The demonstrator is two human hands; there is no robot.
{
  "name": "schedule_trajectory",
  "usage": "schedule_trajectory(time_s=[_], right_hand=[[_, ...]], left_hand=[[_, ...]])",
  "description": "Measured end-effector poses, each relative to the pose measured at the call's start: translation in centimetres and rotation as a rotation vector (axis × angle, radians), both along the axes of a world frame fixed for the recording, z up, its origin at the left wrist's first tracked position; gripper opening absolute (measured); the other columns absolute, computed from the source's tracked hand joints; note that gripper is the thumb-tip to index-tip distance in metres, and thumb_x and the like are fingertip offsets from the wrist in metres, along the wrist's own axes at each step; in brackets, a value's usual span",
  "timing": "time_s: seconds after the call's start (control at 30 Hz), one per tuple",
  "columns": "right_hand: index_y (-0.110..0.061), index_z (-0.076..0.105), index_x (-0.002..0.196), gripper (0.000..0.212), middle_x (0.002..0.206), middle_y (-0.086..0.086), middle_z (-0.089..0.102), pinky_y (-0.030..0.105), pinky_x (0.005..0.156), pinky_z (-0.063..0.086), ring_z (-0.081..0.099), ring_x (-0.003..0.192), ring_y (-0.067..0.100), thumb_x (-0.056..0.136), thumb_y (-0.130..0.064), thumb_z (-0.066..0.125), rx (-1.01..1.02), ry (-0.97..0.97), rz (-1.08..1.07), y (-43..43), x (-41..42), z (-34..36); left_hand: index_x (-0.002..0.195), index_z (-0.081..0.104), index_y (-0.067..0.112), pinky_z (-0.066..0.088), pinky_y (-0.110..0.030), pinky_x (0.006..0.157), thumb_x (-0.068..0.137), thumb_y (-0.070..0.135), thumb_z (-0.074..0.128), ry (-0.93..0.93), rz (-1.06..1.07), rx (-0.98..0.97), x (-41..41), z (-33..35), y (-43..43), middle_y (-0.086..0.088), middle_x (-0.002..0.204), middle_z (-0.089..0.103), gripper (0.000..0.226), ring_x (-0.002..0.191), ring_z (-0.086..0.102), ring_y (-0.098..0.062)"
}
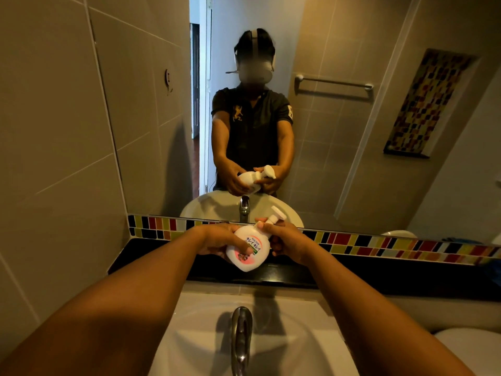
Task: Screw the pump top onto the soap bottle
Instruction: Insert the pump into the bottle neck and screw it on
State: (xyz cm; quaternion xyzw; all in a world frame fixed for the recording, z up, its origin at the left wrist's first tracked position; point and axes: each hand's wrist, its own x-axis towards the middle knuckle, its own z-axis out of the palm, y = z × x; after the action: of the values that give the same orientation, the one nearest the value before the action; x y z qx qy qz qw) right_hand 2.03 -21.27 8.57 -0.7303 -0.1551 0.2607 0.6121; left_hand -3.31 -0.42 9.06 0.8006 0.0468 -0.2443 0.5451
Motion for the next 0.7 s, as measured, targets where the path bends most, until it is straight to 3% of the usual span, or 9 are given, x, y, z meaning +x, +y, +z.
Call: schedule_trajectory(time_s=[0.13,0.23,0.33,0.5,0.63,0.7], right_hand=[[-0.009,0.067,0.111,0.046,0.094,0.012,0.072,0.025,0.058,0.049,0.067,0.080,0.024,0.083,-0.045,0.070,-0.042,-0.060,-0.004,0.3,-0.3,0.7],[-0.013,0.065,0.103,0.037,0.092,0.010,0.073,0.028,0.063,0.053,0.070,0.080,0.024,0.084,-0.042,0.071,-0.036,-0.137,-0.045,0.8,-0.4,0.7],[-0.017,0.063,0.094,0.027,0.087,0.009,0.073,0.042,0.073,0.052,0.069,0.082,0.028,0.083,-0.041,0.072,-0.027,-0.203,-0.085,1.0,-0.4,0.5],[-0.016,0.062,0.096,0.029,0.083,0.008,0.072,0.035,0.061,0.050,0.070,0.074,0.023,0.083,-0.040,0.072,-0.022,-0.228,-0.184,1.2,-0.5,0.1],[-0.019,0.060,0.093,0.024,0.088,0.010,0.072,0.035,0.063,0.053,0.071,0.080,0.026,0.084,-0.037,0.072,-0.017,-0.214,-0.245,1.2,-0.5,-0.2],[-0.018,0.060,0.093,0.024,0.082,0.007,0.072,0.027,0.053,0.051,0.070,0.071,0.019,0.084,-0.037,0.071,-0.022,-0.214,-0.260,1.1,-0.6,-0.3]], left_hand=[[0.118,0.062,0.020,0.060,-0.037,0.076,0.068,0.015,0.084,0.110,-0.027,-0.159,-0.2,0.7,0.5,-0.009,0.110,0.075,0.055,0.103,0.071,-0.026],[0.119,0.061,0.020,0.059,-0.042,0.085,0.069,0.017,0.083,0.041,-0.008,-0.087,-0.2,0.5,0.1,-0.009,0.111,0.073,0.054,0.104,0.070,-0.026],[0.120,0.060,0.020,0.056,-0.044,0.092,0.071,0.021,0.082,-0.064,0.018,0.009,-0.3,0.3,-0.5,-0.009,0.115,0.070,0.054,0.107,0.067,-0.026],[0.111,0.062,0.024,0.060,-0.033,0.079,0.069,0.022,0.083,-0.218,0.056,0.087,-0.4,-0.1,-1.5,-0.003,0.109,0.071,0.047,0.096,0.068,-0.018],[0.117,0.061,0.020,0.058,-0.032,0.079,0.068,0.024,0.084,-0.302,0.083,0.156,-0.3,-0.5,-2.3,-0.004,0.111,0.070,0.054,0.098,0.067,-0.019],[0.115,0.061,0.021,0.059,-0.033,0.079,0.069,0.023,0.083,-0.278,0.066,0.137,-0.3,-0.3,-2.3,-0.003,0.110,0.070,0.051,0.097,0.068,-0.019]])
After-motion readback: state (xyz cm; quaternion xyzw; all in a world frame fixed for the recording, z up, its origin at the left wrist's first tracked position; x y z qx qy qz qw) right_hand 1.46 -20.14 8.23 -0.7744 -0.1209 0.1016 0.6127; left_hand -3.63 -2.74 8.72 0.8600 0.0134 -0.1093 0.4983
